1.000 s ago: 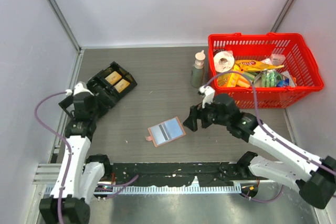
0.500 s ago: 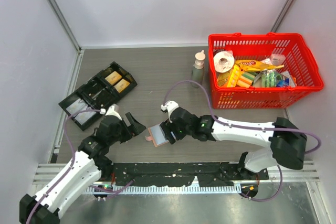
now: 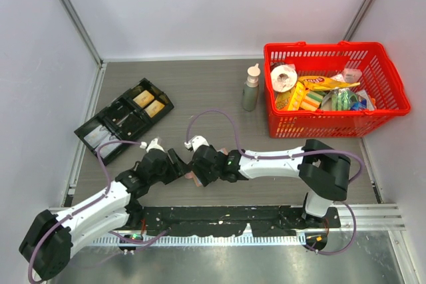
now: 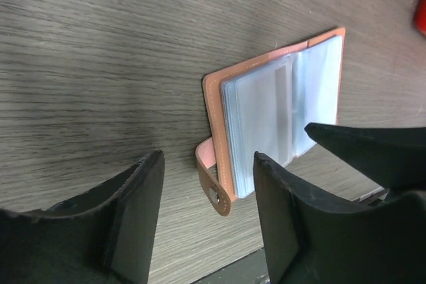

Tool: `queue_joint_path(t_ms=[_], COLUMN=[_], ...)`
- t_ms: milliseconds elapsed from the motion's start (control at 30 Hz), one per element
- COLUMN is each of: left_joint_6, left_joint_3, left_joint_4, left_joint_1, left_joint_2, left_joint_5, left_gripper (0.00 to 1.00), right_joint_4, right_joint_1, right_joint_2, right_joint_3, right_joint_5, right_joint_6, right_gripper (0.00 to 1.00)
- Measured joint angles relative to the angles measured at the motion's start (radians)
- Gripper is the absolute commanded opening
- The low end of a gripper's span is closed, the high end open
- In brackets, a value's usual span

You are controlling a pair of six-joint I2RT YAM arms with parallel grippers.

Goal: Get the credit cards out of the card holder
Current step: Remove the credit card from the card holder.

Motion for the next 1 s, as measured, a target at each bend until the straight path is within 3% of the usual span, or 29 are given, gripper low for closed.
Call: queue_joint_path(t_ms=[300,700,1000], left_joint_6=[-0.040,-0.071,-0.072], left_joint_3=[-0.023,-0.027,-0.026], left_joint_4=[0.017,0.012,0.016], left_joint_1=[-0.060,-0.124,-0.142], left_joint_2=[0.000,0.036,0.039], left_joint_5=[-0.010,-0.037,-0.048], left_gripper=[0.43,0.02,0.00], right_joint_4=[0.016,0.036,0.030], right_joint_1=[0.001,0.001,0.003], right_joint_2=[0.038,0.062,0.066], right_joint_3=[0.005,0.017,0.020], right_joint_5=[-0.002,-0.002,0.047], right_joint_6=[0.020,0.036,0.036], right_gripper=[0.68,0.69,0.64])
